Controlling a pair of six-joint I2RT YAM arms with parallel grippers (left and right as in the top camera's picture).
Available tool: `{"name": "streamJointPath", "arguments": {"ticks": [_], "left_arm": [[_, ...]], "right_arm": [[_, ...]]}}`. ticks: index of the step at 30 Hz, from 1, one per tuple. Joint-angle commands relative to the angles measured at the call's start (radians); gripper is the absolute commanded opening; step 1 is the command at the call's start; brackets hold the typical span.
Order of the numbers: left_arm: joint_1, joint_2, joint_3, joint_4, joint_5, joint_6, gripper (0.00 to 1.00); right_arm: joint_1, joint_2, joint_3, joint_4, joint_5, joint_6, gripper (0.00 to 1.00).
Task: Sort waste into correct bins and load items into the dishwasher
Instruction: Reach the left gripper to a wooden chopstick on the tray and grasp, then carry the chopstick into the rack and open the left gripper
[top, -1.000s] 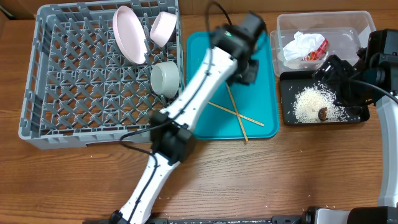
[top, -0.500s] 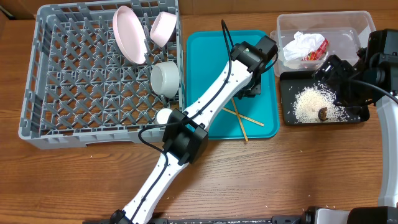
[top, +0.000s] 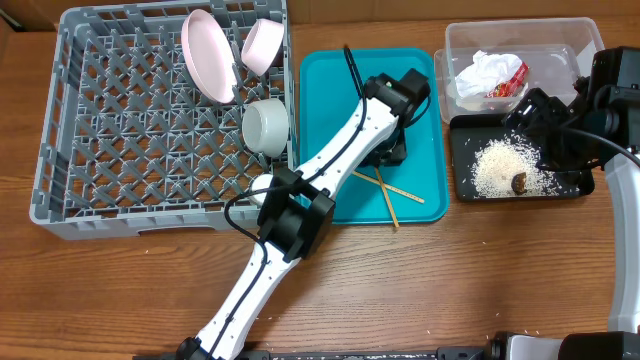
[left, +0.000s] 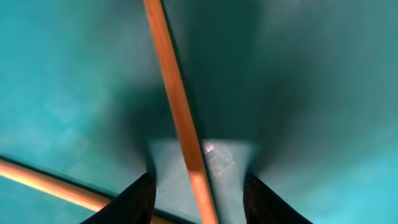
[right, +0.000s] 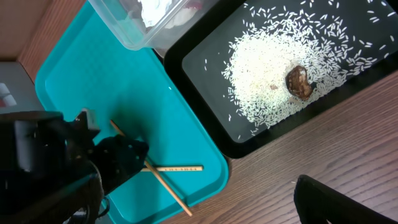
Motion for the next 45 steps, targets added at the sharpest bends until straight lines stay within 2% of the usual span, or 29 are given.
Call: {"name": "streamJointPath", "arguments": {"ticks": [1,2,3,6,8,12,16,18,21,24,31,32,33,35,36,37,42,45], "left_arm": [[0.001,0.015,-0.022,0.018,0.042,-0.015,0.36],[0.001,0.015,-0.022,0.028,0.043,-0.014,0.22],[0.001,0.015,-0.022,0.034,0.044,-0.014,0.04],[0.031,0.014,0.005,0.062,0.128,0.042,0.04],[0.061,0.004,0.06,0.033,0.128,0.09,0.04],[0.168,-0.06,0.259,-0.07,0.128,0.241,0.04],[0.322,-0.203,0.465,-0.194,0.104,0.55,0.04],[0.369,-0.244,0.48,-0.223,0.068,0.592,0.04],[0.49,-0.277,0.464,-0.254,-0.034,0.654,0.04],[0.546,-0.277,0.377,-0.253,-0.057,0.671,0.04],[0.588,-0.275,0.085,-0.164,-0.093,0.671,0.04],[0.588,-0.275,0.051,-0.143,-0.093,0.671,0.05],[0.588,-0.275,0.029,-0.126,-0.093,0.67,0.13],[0.588,-0.275,-0.006,-0.092,-0.093,0.67,0.42],[0.588,-0.275,-0.007,-0.087,-0.093,0.67,0.49],[0.588,-0.275,-0.007,-0.084,-0.093,0.67,0.52],[0.588,-0.277,0.009,-0.077,-0.09,0.64,0.48],[0.557,-0.294,0.115,-0.126,0.018,0.641,0.52]], "right_arm": [[-0.002,-0.005,0.015,0.003,0.006,-0.006,1.0],[-0.002,-0.005,0.015,0.003,0.006,-0.006,1.0],[-0.002,-0.005,0.015,0.003,0.006,-0.006,1.0],[-0.002,-0.005,0.014,0.003,0.006,-0.006,1.0],[-0.002,-0.005,0.015,0.003,0.006,-0.006,1.0],[-0.002,-0.005,0.015,0.003,0.006,-0.006,1.0],[-0.002,-0.005,0.015,0.003,0.006,-0.006,1.0],[-0.002,-0.005,0.014,0.003,0.006,-0.006,1.0],[-0.002,-0.005,0.014,0.003,0.006,-0.006,1.0],[-0.002,-0.005,0.015,0.003,0.006,-0.006,1.0],[-0.002,-0.005,0.014,0.003,0.006,-0.006,1.0],[-0.002,-0.005,0.015,0.003,0.006,-0.006,1.0],[-0.002,-0.005,0.014,0.003,0.006,-0.006,1.0],[-0.002,-0.005,0.015,0.003,0.006,-0.006,1.0],[-0.002,-0.005,0.015,0.003,0.006,-0.006,1.0],[-0.002,-0.005,0.014,0.003,0.006,-0.006,1.0],[-0.002,-0.005,0.015,0.003,0.006,-0.006,1.0],[-0.002,-0.005,0.015,0.003,0.006,-0.006,1.0]]}}
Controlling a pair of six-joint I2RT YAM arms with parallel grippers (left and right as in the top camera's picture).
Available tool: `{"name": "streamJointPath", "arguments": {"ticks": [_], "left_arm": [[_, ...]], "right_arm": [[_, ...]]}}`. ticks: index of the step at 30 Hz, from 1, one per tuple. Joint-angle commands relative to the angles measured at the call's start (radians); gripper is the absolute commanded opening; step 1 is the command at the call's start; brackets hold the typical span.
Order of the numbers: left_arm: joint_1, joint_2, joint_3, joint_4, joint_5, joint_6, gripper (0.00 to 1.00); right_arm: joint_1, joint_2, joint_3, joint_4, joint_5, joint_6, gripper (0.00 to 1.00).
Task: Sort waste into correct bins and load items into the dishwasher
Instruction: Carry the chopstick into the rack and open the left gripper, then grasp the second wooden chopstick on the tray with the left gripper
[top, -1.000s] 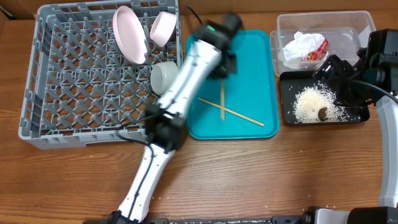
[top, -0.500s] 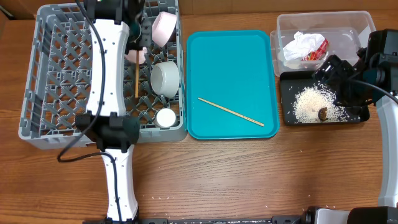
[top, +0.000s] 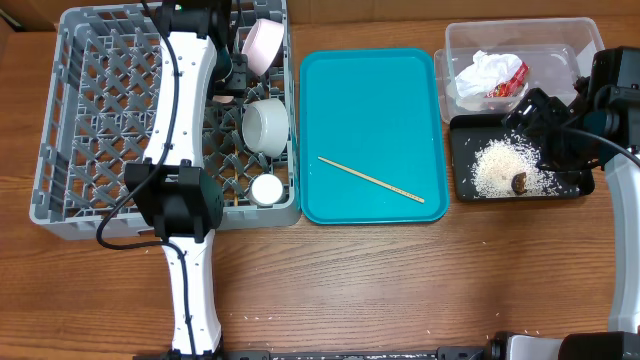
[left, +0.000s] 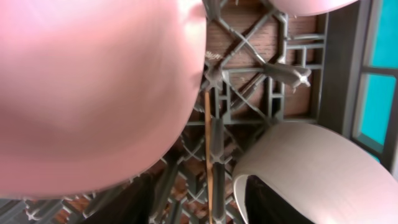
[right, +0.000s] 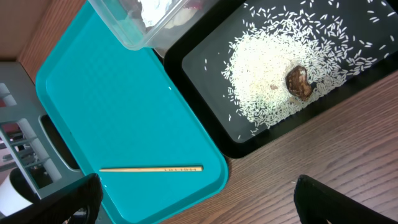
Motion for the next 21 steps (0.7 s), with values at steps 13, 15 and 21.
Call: {"name": "streamJointPath", "arguments": {"ticks": [13,15,21], "left_arm": [[-0.572,0.029,0.062,-0.074,0.182,-0.31,0.56],[-0.64,0.06,0.047,-0.063,0.137,-0.432,0.55],[-0.682,0.121,0.04,-0.063,-0.058,-0.85,0.75]], "right_arm": [[-0.002,-0.005,0.015,0.003,0.006,-0.006,1.0],[-0.002,-0.005,0.015,0.003,0.006,-0.006,1.0],[-0.002,-0.005,0.015,0.003,0.006,-0.006,1.0]]}}
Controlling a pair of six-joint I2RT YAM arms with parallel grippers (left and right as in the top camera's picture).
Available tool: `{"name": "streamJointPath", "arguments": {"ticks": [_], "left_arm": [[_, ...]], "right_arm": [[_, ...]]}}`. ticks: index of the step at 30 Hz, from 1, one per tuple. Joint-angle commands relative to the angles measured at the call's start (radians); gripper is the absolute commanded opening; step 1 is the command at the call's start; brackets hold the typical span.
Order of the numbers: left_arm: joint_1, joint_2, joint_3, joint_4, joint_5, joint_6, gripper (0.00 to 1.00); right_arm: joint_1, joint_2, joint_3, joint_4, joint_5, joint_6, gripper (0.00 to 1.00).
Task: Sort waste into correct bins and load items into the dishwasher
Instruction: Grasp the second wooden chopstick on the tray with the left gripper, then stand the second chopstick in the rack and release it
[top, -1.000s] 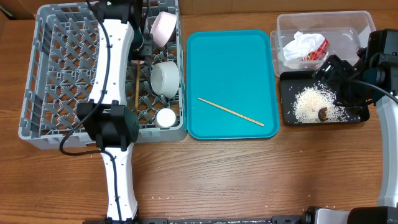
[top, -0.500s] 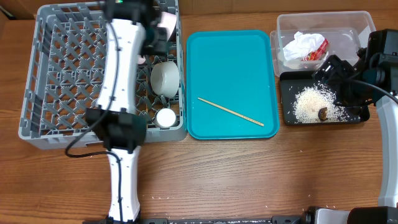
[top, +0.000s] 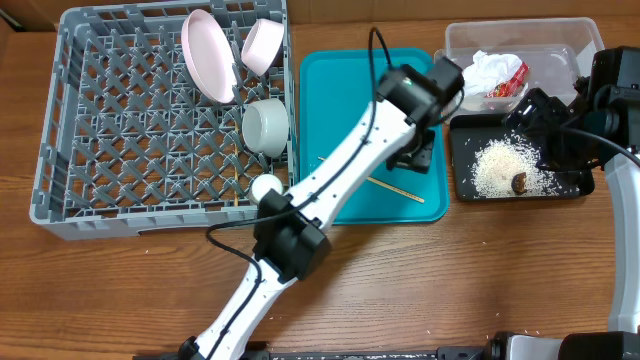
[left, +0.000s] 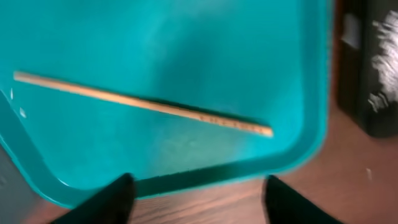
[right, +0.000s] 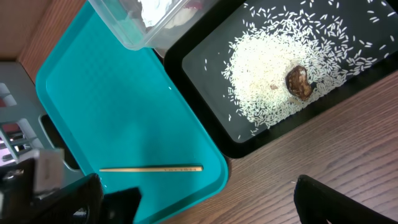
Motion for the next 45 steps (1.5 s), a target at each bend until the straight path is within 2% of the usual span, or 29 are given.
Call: {"name": "streamJointPath", "arguments": {"ticks": [1,3,5,9,16,21,23,25,26,29,31,33,34,35,38,42,45], "left_arm": [[0.011,0.051,-0.008,0.0,-0.132,-0.359,0.79],[0.027,0.099,-0.009,0.0,-0.121,-0.478,0.81],[0.038,0.134,-0.009,0.001,-0.101,-0.535,0.81],[0.054,0.18,-0.009,0.0,-0.077,-0.623,0.73],[0.059,0.201,-0.023,-0.004,-0.053,-0.672,0.71],[0.069,0.201,-0.163,0.089,0.048,-0.673,0.71],[0.08,0.201,-0.193,0.122,0.093,-0.64,0.69],[0.099,0.201,-0.199,0.134,0.14,-0.593,0.63],[0.105,0.201,-0.199,0.136,0.148,-0.575,0.57],[0.112,0.201,-0.199,0.139,0.15,-0.542,0.31],[0.113,0.201,-0.199,0.157,0.156,-0.509,0.2],[0.115,0.201,-0.199,0.2,0.156,-0.47,0.16],[0.118,0.201,-0.198,0.233,0.156,-0.431,0.07],[0.124,0.201,-0.196,0.26,0.157,-0.394,0.04],[0.138,0.201,-0.178,0.303,0.156,-0.338,0.04],[0.174,0.201,-0.069,0.319,0.156,-0.162,0.04],[0.217,0.197,0.11,0.283,0.156,0.125,0.04]], "right_arm": [[-0.002,-0.005,0.015,0.003,0.006,-0.006,1.0],[-0.002,-0.005,0.014,0.003,0.006,-0.006,1.0],[-0.002,-0.005,0.015,0.003,0.006,-0.006,1.0],[-0.002,-0.005,0.015,0.003,0.006,-0.006,1.0],[-0.002,-0.005,0.014,0.003,0.006,-0.006,1.0],[-0.002,-0.005,0.015,0.003,0.006,-0.006,1.0],[-0.002,-0.005,0.014,0.003,0.006,-0.006,1.0],[-0.002,-0.005,0.015,0.003,0.006,-0.006,1.0],[-0.002,-0.005,0.015,0.003,0.006,-0.006,1.0],[-0.002,-0.005,0.014,0.003,0.006,-0.006,1.0],[-0.002,-0.005,0.015,0.003,0.006,-0.006,1.0],[-0.002,-0.005,0.015,0.003,0.006,-0.006,1.0],[-0.002,-0.005,0.014,0.003,0.006,-0.006,1.0],[-0.002,-0.005,0.015,0.003,0.006,-0.006,1.0],[-0.002,-0.005,0.014,0.003,0.006,-0.006,1.0],[-0.002,-0.005,0.015,0.003,0.006,-0.006,1.0],[-0.002,-0.005,0.015,0.003,0.006,-0.006,1.0]]}}
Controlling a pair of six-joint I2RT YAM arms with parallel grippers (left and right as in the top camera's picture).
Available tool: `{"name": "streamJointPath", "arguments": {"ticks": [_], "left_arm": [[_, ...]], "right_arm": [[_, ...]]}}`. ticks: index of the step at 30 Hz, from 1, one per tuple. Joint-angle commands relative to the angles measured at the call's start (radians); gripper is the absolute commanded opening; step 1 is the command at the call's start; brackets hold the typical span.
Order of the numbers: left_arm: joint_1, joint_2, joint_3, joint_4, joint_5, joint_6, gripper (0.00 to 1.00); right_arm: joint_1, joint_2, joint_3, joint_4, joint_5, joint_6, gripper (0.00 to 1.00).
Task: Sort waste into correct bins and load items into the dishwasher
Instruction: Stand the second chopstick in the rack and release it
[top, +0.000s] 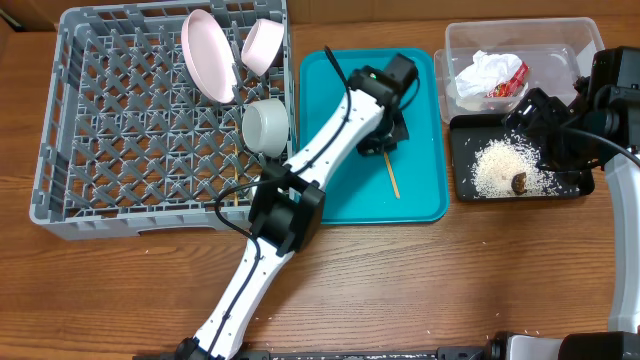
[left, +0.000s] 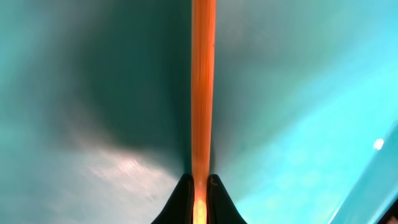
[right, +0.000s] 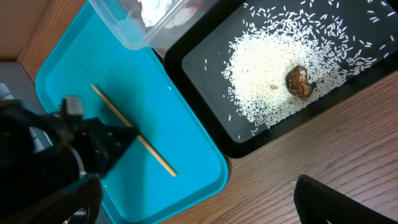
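A wooden chopstick (left: 202, 93) lies on the teal tray (top: 340, 100), pointing toward the tray's front edge (top: 393, 180). My left gripper (left: 199, 182) is down on the tray and shut on the chopstick's far end, both black fingertips pressed against it; from overhead that gripper (top: 384, 143) sits in the tray's right half. The free end of the chopstick (right: 155, 158) shows in the right wrist view. My right gripper (right: 196, 199) hangs open over the black tray (top: 465, 190), holding nothing.
The grey dish rack (top: 60, 200) on the left holds a pink plate (top: 205, 55), a pink bowl (top: 263, 45), a white cup (top: 266, 127) and a chopstick (top: 237, 190). A clear bin (top: 520, 35) holds wrappers. The black tray carries rice (top: 497, 165) and a brown scrap.
My left gripper was open above the tray's right side with the chopstick lying crosswise. Now it is down and shut on that chopstick, which points front to back. The right arm has not moved.
Two crossed chopsticks lay on the tray, with my left gripper down around one. Then that gripper was over the rack by the pink plate, a chopstick between its fingers. Then it hovered open over the tray, one chopstick in the rack. Now it grips the second.
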Motion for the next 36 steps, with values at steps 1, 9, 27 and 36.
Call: {"name": "streamJointPath", "arguments": {"ticks": [1,9,27,36], "left_arm": [[0.055,0.008,0.198,-0.044,-0.021,0.352,0.04],[0.209,-0.085,0.562,-0.379,-0.089,0.576,0.04],[0.483,-0.457,-0.107,-0.282,-0.351,0.681,0.04],[0.497,-0.456,-0.418,-0.038,-0.397,0.68,0.04]], "right_arm": [[-0.002,-0.005,0.015,0.003,0.006,-0.006,1.0],[-0.002,-0.005,0.015,0.003,0.006,-0.006,1.0],[-0.002,-0.005,0.015,0.003,0.006,-0.006,1.0],[-0.002,-0.005,0.015,0.003,0.006,-0.005,1.0]]}}
